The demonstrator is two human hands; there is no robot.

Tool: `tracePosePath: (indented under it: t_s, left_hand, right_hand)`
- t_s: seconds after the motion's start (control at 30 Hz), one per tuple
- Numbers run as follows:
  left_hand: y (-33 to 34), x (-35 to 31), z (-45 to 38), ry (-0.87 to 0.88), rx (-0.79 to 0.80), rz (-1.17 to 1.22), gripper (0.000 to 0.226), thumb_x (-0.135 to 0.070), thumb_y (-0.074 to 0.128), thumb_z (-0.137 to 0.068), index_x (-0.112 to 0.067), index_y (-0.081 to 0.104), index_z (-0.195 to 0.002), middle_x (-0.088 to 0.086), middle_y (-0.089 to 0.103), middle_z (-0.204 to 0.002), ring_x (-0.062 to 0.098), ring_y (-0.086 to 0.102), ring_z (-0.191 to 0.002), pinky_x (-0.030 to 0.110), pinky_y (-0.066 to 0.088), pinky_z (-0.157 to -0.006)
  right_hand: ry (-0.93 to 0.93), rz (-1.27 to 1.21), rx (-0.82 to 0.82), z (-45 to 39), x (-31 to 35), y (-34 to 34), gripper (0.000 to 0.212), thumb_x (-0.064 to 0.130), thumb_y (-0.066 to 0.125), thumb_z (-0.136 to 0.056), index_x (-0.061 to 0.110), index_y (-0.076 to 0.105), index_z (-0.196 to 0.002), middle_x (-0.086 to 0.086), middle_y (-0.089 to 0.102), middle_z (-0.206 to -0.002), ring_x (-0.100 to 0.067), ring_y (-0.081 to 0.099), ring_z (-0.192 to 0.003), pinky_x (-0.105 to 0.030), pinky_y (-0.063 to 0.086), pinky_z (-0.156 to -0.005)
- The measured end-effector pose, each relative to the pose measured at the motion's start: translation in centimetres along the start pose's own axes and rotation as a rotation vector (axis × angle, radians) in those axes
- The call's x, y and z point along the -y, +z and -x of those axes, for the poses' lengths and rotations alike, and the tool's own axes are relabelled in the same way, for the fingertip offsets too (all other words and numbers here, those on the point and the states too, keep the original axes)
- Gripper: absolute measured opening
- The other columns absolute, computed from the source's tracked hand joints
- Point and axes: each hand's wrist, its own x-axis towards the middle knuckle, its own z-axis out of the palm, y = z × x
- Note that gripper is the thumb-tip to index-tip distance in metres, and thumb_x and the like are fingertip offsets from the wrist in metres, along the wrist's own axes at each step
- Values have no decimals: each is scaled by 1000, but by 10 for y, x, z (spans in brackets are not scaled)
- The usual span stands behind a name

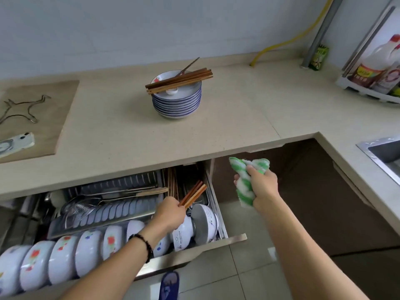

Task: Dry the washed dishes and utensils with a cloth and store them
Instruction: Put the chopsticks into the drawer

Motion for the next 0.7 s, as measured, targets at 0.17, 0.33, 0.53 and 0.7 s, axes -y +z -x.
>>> tracePosePath:
  t_s: [0.17, 0.33, 0.53, 0.7]
  left_hand:
    - [35, 12, -68, -84, -66, 89, 13, -5, 45, -96, -6, 58, -96, 11, 59, -77, 20, 50, -57, 24, 38, -44]
    - [69, 12, -145, -111, -120, 169, 13, -3, 45, -97, -4, 58, -99, 12, 59, -79, 21, 54, -57, 25, 40, -45]
    - [98, 20, -206, -93, -148, 87, 17, -10, 47, -100, -4, 54, -114, 15, 61, -108, 30, 64, -95, 37, 53, -77]
    - [107, 25, -224, -47, -93, -50, 13, -18, 54, -99, -9, 55, -108, 11, 59, -113, 27, 58, -96, 36, 50, -82]
  right_hand:
    - [-29, 81, 53, -22, -33, 6, 10, 16, 61, -98, 10, 67, -101, -14, 76, -79, -31, 76, -76, -53, 60, -83]
    - [-66, 116, 106, -61, -57, 19, 9, 14, 60, -97, 11, 68, -102, -15, 76, -83, -32, 76, -77, -52, 61, -81]
    - [-97, 168, 138, -101, -93, 32, 13, 25, 64, -90, 18, 70, -98, -14, 76, -90, -34, 74, -86, -59, 58, -86]
    - [-71, 174, 156, -112, -108, 34, 10, 22, 65, -92, 16, 70, -98, -15, 76, -92, -36, 74, -87, -59, 58, -85]
